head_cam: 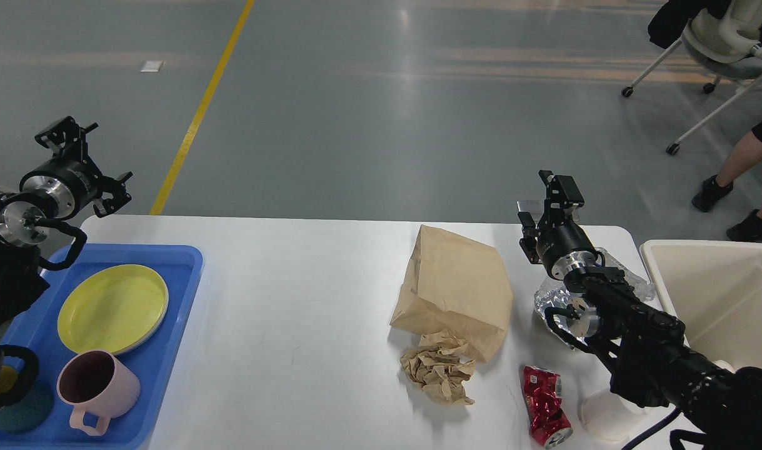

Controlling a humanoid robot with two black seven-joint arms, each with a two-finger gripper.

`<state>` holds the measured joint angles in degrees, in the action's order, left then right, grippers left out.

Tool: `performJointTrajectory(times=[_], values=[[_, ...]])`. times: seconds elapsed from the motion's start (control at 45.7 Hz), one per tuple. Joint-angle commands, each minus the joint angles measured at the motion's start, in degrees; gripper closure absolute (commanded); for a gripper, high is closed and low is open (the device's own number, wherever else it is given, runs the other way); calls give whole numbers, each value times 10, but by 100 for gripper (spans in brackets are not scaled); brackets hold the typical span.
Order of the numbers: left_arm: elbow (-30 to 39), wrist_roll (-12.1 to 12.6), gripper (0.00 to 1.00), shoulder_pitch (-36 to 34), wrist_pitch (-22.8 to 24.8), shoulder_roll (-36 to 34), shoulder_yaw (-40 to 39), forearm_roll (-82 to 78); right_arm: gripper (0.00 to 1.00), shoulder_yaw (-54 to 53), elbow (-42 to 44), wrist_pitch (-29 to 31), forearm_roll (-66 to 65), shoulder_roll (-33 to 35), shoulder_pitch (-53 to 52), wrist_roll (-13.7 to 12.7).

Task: Tidy desktop
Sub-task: 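Raise the left gripper away from the tray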

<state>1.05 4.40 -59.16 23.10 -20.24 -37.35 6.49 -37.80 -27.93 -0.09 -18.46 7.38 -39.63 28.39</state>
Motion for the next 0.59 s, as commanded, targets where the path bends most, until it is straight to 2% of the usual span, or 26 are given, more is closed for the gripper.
performJointTrajectory(times=[0.0,0.284,0.569], values=[[0,-1,4,-2,0,1,-41,26,0,0,0,0,0,0,0,0],[0,-3,4,-18,-7,32,-52,25,0,0,0,0,0,0,0,0],[0,-3,4,-15,-7,24,-55,26,0,0,0,0,0,0,0,0]])
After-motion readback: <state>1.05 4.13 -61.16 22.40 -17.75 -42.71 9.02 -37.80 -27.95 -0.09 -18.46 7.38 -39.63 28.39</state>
